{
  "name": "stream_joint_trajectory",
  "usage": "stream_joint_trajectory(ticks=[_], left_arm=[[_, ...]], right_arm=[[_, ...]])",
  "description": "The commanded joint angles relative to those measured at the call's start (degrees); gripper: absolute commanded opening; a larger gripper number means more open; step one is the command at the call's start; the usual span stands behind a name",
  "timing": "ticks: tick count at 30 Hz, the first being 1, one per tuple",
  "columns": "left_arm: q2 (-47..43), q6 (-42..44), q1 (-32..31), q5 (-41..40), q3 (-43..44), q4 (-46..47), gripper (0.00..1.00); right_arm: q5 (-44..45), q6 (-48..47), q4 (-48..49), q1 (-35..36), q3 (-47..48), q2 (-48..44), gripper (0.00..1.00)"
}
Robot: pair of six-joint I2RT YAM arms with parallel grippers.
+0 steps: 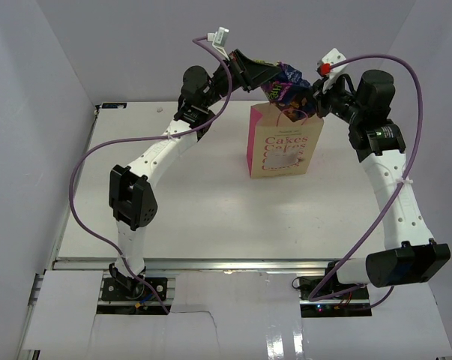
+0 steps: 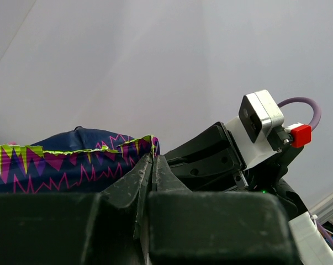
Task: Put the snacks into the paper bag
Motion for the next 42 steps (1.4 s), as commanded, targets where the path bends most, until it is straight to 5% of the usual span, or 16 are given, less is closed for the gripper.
stream_joint_trajectory(ticks=[1,9,16,37,40,42], left_arm=[[-3.3,-1.3,-0.1,0.5,2.4,4.2,0.13],[-2.0,-1.8,-0.1,0.4,2.7,4.2,0.16],[-1.7,-1.6,-0.1,0.3,3.0,3.9,0.21],[-3.7,-0.3,0.7,0.7,-1.7,3.4,0.31],[-6.7,2.8,2.0,1.5,-5.6,2.8,0.38],[-10.1,9.9,3.6,1.6,-9.4,-0.1,0.51]], right_arm=[[4.2,-0.4,11.6,-2.2,1.2,-1.0,0.08],[4.1,-1.9,11.9,-3.1,-0.1,0.0,0.09],[3.8,-2.6,12.0,-3.3,-2.3,0.1,0.20],[2.9,-2.1,12.7,-4.1,-6.1,0.6,0.24],[1.0,-1.9,11.1,-4.5,-6.1,0.1,0.33],[1.0,-0.1,6.8,-5.0,-3.9,0.4,0.53]])
